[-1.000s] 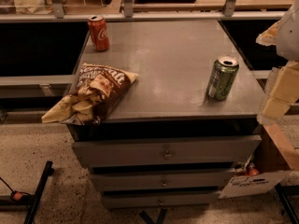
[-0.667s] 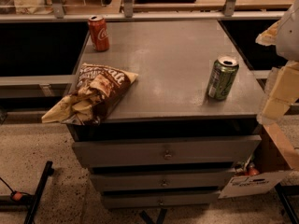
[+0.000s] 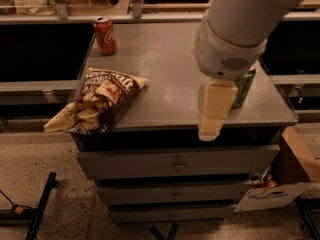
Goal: Pick brown chip bag
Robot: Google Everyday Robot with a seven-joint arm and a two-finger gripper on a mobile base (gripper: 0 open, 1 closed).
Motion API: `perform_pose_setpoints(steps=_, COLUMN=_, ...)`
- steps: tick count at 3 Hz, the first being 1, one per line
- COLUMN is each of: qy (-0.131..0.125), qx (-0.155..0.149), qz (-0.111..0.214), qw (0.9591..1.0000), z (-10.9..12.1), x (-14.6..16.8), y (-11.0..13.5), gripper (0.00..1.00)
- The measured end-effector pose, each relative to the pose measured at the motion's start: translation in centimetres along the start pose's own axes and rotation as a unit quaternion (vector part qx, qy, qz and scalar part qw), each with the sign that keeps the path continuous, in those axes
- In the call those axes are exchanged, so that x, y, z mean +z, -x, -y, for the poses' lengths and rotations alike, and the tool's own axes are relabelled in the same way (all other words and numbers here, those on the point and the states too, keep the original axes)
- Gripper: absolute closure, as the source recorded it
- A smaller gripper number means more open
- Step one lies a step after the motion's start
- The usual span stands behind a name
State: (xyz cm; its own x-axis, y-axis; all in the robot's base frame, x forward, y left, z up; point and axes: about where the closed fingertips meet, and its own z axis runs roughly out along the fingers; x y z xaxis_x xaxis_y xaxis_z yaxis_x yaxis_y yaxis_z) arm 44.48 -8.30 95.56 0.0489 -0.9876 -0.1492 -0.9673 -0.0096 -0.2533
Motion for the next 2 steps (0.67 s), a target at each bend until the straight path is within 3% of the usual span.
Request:
perform_pose_setpoints(steps=1, qy=0.0, qx=-0.019, qz=0.005, qw=0.9998, z=-0.01, x=0.07, y=1.82, gripper=0.0)
perform_pose_setpoints(steps=2, qy=-0.001, qx=-0.019, qz=0.005, qw=0.9998, z=-0.01, x=0.07, y=1.82, gripper=0.0)
